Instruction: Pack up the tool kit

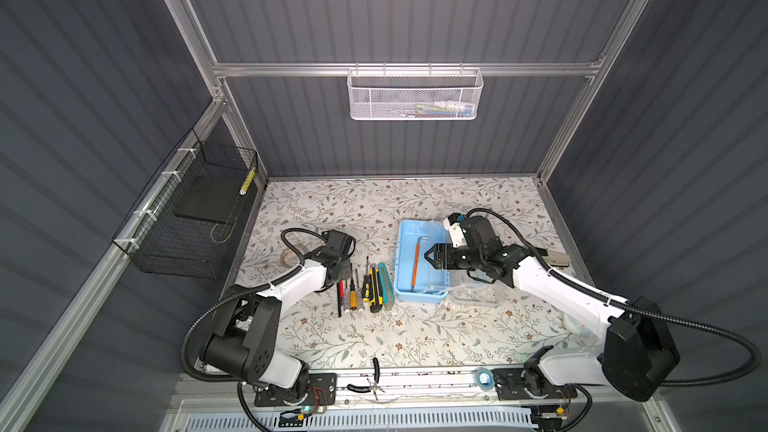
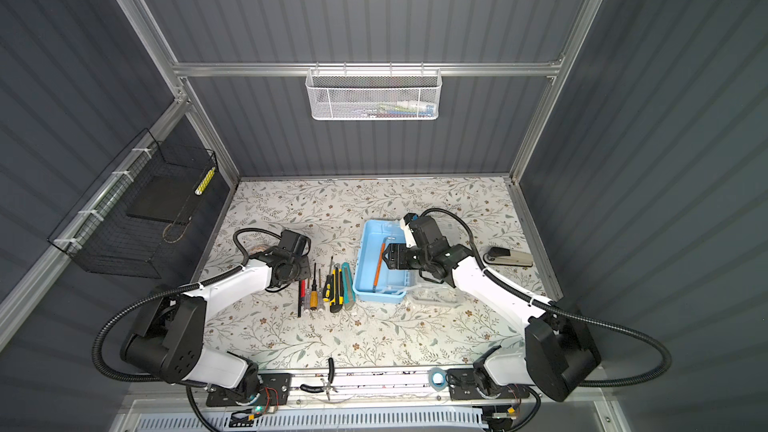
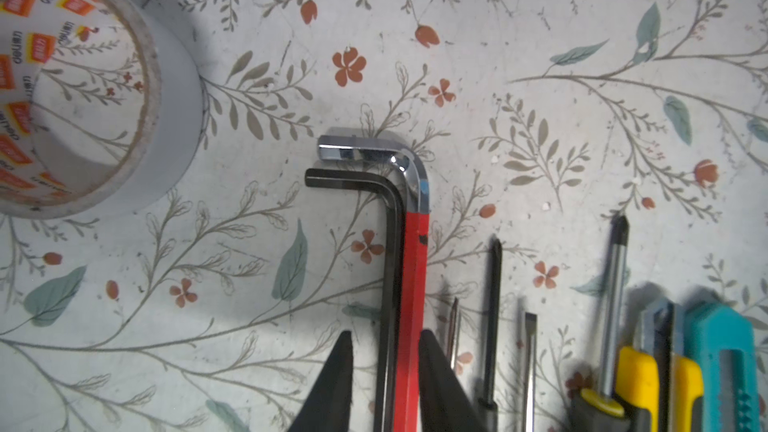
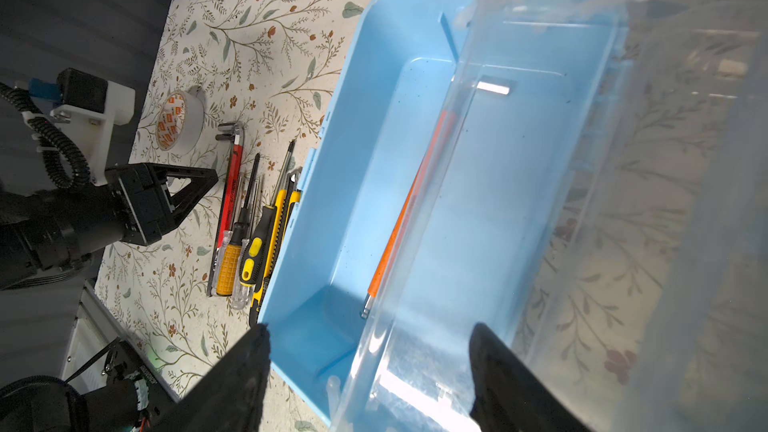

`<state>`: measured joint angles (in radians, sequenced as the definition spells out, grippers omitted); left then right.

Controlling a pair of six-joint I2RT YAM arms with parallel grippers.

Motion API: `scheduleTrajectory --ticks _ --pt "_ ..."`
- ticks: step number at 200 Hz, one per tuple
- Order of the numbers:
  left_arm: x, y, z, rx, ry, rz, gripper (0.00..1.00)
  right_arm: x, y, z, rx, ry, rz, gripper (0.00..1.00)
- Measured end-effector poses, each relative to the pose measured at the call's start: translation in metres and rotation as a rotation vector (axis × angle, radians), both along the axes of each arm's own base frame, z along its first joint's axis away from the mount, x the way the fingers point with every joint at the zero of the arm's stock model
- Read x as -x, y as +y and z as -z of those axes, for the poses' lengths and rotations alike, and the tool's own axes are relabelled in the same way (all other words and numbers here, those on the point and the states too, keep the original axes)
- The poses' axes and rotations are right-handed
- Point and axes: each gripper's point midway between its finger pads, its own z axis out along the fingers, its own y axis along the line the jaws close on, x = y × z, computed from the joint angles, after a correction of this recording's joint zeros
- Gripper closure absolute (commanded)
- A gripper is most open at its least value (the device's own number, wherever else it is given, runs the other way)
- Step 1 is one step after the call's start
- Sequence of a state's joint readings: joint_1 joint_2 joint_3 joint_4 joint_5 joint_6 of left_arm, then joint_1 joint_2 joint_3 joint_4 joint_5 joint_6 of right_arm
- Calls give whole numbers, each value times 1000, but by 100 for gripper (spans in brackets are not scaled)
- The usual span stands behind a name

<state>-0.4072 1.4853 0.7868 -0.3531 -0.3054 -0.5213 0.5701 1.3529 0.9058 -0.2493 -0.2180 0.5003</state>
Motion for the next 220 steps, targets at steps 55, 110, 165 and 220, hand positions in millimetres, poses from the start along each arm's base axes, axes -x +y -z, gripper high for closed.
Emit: scheduleTrajectory --ticks 55,110,165,220 --pt "1 3 6 -10 19 2 73 -1 2 1 1 1 -5 24" --pt "-1 3 26 -19 64 2 76 -2 2 1 -3 1 -7 24" --pt "-11 -2 26 -15 52 14 100 -5 3 2 -10 4 -8 24" --pt "-9 1 24 -36 72 16 100 -5 3 1 -19 9 -10 24"
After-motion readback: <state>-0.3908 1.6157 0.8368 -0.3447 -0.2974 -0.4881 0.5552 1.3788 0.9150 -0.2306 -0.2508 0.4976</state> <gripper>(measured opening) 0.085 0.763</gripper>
